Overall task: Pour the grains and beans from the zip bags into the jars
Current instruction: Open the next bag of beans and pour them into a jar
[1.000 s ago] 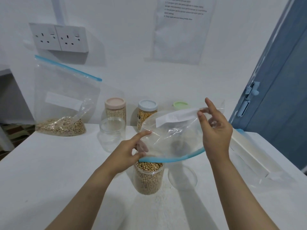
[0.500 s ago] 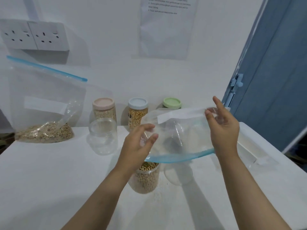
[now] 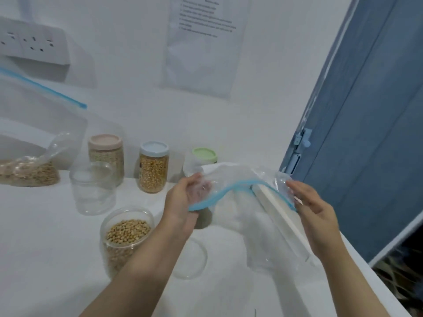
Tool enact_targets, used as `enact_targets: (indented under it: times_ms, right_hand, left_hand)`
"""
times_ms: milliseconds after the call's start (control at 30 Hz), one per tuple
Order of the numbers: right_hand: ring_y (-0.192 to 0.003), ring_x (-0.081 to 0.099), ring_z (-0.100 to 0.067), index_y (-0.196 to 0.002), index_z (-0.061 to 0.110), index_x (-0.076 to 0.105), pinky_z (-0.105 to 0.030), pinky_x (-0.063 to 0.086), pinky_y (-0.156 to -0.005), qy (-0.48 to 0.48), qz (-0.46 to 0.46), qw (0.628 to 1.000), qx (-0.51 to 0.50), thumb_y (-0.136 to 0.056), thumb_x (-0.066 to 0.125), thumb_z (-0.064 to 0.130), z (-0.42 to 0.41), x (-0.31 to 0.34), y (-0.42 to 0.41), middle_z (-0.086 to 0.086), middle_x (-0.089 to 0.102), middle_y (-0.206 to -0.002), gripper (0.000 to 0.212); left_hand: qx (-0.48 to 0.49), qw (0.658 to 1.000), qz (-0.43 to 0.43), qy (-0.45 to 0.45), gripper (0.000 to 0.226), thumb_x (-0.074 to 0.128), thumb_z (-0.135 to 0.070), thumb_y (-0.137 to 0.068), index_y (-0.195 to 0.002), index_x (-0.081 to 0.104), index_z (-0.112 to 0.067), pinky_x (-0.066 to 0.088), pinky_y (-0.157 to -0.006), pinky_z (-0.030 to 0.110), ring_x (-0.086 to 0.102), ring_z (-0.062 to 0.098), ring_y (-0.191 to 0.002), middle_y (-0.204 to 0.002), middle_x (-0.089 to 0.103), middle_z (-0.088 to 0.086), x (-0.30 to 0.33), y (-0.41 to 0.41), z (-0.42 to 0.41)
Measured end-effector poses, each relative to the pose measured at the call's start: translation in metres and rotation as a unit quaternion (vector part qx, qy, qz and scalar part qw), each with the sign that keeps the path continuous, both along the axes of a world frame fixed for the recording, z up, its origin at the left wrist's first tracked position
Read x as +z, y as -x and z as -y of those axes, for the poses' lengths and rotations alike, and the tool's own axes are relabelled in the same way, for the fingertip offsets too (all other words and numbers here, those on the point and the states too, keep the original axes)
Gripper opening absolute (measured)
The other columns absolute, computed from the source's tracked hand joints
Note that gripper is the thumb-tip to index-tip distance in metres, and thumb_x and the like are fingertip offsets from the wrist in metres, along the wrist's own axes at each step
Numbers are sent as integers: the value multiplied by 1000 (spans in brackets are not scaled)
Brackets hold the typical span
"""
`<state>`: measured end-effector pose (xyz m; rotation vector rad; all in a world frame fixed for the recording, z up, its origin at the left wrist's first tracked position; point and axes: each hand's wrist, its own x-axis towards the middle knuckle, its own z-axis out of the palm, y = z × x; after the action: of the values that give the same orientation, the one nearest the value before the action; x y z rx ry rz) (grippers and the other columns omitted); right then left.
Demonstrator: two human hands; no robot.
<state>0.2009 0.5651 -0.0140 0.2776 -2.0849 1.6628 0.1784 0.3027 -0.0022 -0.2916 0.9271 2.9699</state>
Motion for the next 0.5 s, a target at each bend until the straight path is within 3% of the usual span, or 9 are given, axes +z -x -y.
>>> enact_targets:
  times_ms: [67, 133, 200, 267, 300, 333, 400, 467, 500]
  right_hand:
    - [-128, 52, -8, -115, 33, 71, -16, 41, -104, -6, -50, 999, 17, -91, 42, -26, 1, -2, 9, 1, 56, -136, 70]
    - [-127, 53, -10, -115, 43, 71, -21, 41, -108, 8, -76, 997, 25, -93, 47, -20, 3, 3, 21, 4, 53, -132, 71]
    - [-120, 54, -9, -110, 49, 71, -25, 43, -107, 15, -98, 994, 35, -94, 64, 6, 5, 8, 30, 7, 49, -123, 47]
    - [-118, 51, -6, -100, 52, 72, -28, 42, -105, 8, -112, 993, 23, -87, 70, 32, 11, 15, 31, 10, 47, -122, 24]
    - [-122, 50, -4, -99, 54, 71, -29, 41, -106, 9, -114, 993, 23, -85, 69, 33, 14, 17, 31, 12, 46, -127, 24]
    - [-128, 48, -5, -102, 55, 70, -28, 41, -107, 23, -108, 993, 38, -86, 66, 30, 16, 17, 32, 12, 46, -134, 30]
    - [-134, 49, -15, -123, 48, 63, -35, 45, -107, 71, -78, 988, 113, -96, 56, 22, 20, 14, 33, 9, 50, -144, 38]
    - [-129, 55, -24, -139, 28, 52, -42, 52, -101, 121, -64, 979, 154, -100, 50, 24, 26, 11, 28, 6, 58, -139, 40]
    - [-128, 56, -26, -140, 23, 51, -42, 53, -99, 152, -62, 975, 150, -97, 54, 32, 28, 12, 24, 6, 59, -138, 44]
  left_hand:
    - [-35, 995, -40, -88, 30, 36, -5, -93, -102, 63, 6, 60, -63, 28, 72, 25, -73, -88, 72, 20, 11, -4, -1]
    - [-35, 986, -91, -134, 36, 35, 3, -83, -109, 59, 11, 59, -82, 28, 70, 30, -88, -101, 69, 27, 22, -8, -2]
    - [12, 989, -127, -78, 33, 37, 12, -86, -110, 60, 9, 56, -92, 29, 69, 29, -94, -103, 69, 24, 29, -12, -7]
    - [76, 985, -147, 41, 27, 42, 10, -96, -111, 62, 0, 59, -84, 27, 70, 26, -93, -100, 72, 16, 31, -15, -14]
    - [112, 973, -153, 128, 22, 48, 4, -99, -106, 65, -7, 58, -83, 26, 69, 24, -94, -96, 73, 10, 30, -15, -16]
    - [167, 942, -153, 249, 19, 53, -6, -99, -99, 69, -17, 56, -85, 27, 67, 22, -95, -93, 71, 3, 28, -15, -18]
    - [292, 796, -151, 508, 15, 61, -26, -97, -88, 69, -35, 47, -94, 31, 57, 19, -102, -98, 59, -2, 21, -12, -20]
    - [389, 655, -202, 616, 13, 61, -36, -96, -88, 70, -32, 39, -98, 29, 47, 18, -110, -109, 48, -4, 21, -12, -21]
    - [404, 621, -240, 627, 19, 57, -38, -97, -91, 70, -26, 38, -97, 25, 48, 16, -112, -112, 50, -6, 22, -12, -21]
